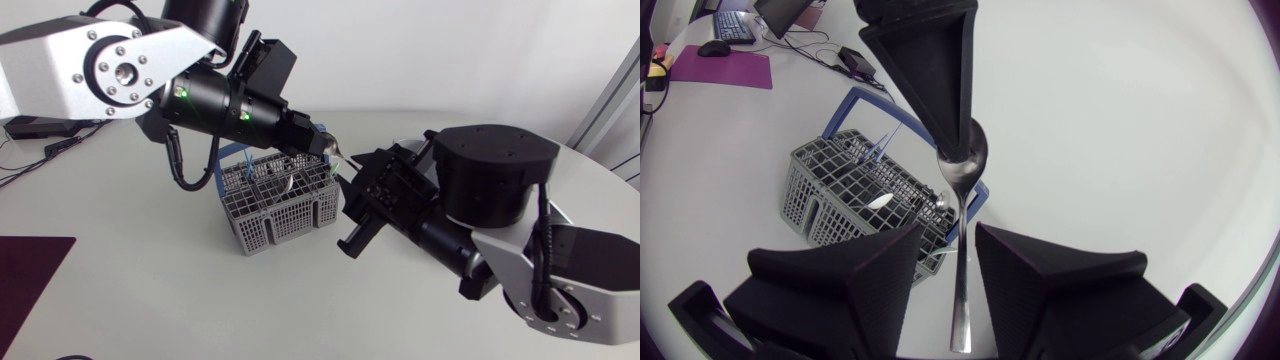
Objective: Unload the cutlery basket into the drawer organizer.
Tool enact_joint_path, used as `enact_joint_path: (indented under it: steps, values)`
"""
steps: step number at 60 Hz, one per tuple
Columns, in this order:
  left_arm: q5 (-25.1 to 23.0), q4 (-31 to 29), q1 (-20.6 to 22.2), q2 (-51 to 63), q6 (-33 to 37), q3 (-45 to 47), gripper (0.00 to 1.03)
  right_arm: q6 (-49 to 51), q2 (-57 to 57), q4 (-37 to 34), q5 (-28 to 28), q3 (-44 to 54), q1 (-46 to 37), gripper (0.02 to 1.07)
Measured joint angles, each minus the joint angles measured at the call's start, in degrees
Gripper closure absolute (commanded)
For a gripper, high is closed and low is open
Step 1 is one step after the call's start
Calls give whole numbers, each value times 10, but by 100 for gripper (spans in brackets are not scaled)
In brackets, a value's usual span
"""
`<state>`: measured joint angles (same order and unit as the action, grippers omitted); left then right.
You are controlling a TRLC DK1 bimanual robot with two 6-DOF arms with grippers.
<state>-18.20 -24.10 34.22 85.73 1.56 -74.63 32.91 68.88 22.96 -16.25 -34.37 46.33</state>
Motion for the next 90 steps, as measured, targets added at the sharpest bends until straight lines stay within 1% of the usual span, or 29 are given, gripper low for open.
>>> enact_joint_path:
  steps: [7,26,35,37,50,54,59,62,70,72,74,84,90]
  values:
    - [0,0,1,0,0,1,96,2,9,0,1,0,0,71]
    - [0,0,12,0,2,18,96,6,15,14,-1,0,0,71]
    - [0,0,15,0,2,20,96,6,17,15,-3,0,0,75]
    - [0,0,15,0,2,20,96,6,19,15,-4,0,0,78]
    - [0,0,16,0,6,21,96,7,22,15,-4,0,0,89]
    - [0,2,16,0,6,23,96,7,22,15,-5,0,0,95]
    - [0,4,16,0,6,26,96,9,22,15,-5,0,0,98]
    - [0,6,16,0,6,26,96,11,22,15,-5,0,0,101]
    - [0,9,16,0,6,26,95,10,24,15,-5,0,0,101]
    - [1,9,16,0,6,26,92,10,24,14,-5,0,0,101]
    - [1,9,16,0,6,26,87,10,24,13,-5,0,-1,101]
    - [0,19,15,0,6,26,39,11,24,-2,9,0,-3,101]
    - [0,24,11,-7,5,26,20,10,24,-14,17,0,-3,101]
